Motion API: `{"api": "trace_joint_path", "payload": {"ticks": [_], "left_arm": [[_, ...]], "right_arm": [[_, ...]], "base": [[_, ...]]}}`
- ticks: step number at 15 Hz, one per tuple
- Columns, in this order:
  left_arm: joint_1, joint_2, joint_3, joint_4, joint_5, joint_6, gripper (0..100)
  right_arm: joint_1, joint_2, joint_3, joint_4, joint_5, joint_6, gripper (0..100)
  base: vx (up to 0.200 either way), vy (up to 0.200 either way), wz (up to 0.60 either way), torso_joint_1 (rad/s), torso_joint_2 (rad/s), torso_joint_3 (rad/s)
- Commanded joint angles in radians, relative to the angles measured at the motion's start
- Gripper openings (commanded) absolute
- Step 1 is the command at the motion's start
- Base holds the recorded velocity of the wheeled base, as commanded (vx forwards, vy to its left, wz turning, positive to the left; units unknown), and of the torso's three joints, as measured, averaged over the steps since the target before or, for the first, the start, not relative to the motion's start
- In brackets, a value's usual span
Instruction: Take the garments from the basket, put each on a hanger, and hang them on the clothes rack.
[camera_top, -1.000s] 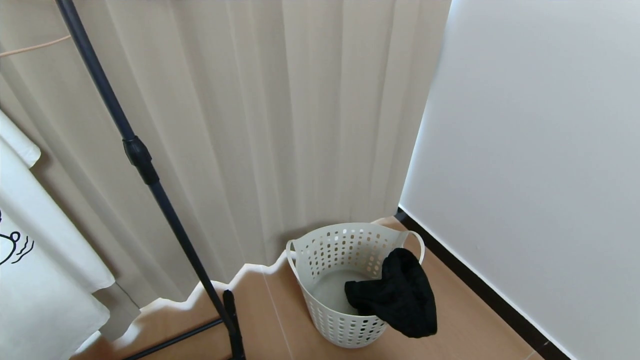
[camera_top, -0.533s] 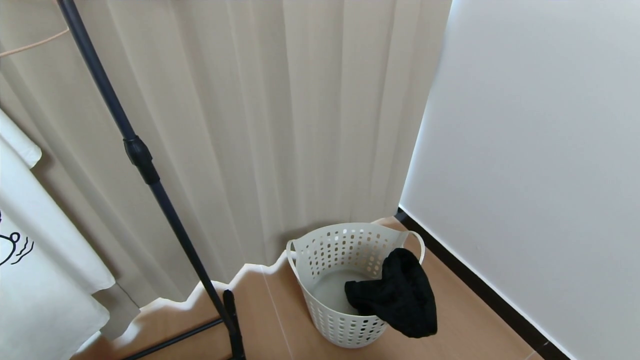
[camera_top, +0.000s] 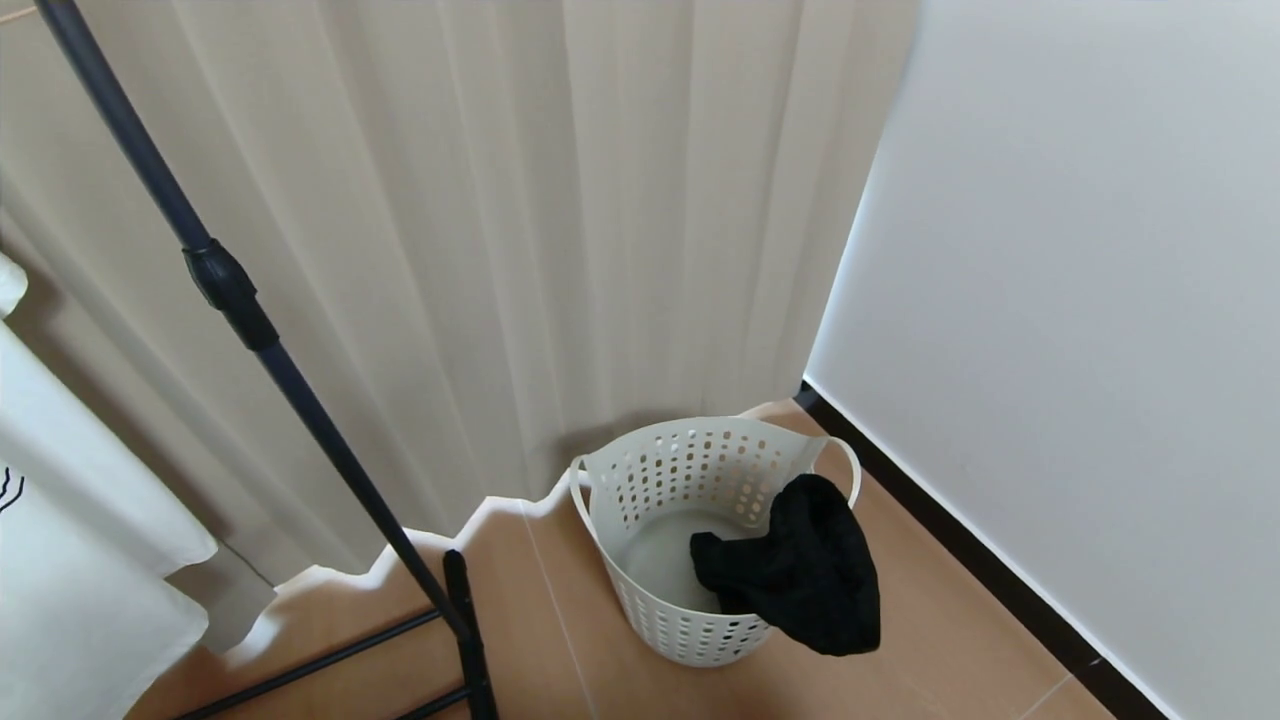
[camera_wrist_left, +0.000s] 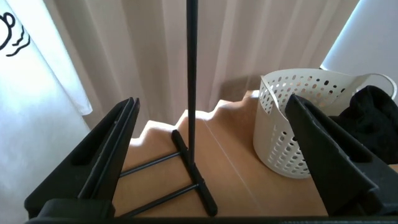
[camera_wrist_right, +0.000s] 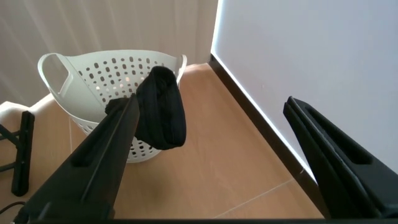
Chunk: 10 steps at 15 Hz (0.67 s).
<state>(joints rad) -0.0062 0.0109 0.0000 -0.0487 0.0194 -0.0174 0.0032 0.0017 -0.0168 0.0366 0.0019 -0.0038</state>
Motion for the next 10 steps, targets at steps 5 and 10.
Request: {"api": "trace_joint_path", "payload": {"ticks": [5,10], "left_arm": [[0.0,0.0,0.0,0.0,0.001,-0.002,100],[0.0,0.001,0.0,0.0,0.001,-0.002,100]], "right_arm": [[0.0,0.0,0.0,0.0,0.001,-0.001,100],[0.0,0.0,0.0,0.0,0.001,-0.001,100]], "base": [[0.0,0.0,0.0,0.003,0.0,-0.197],[0.0,0.0,0.0,0.003,0.0,-0.194]]}}
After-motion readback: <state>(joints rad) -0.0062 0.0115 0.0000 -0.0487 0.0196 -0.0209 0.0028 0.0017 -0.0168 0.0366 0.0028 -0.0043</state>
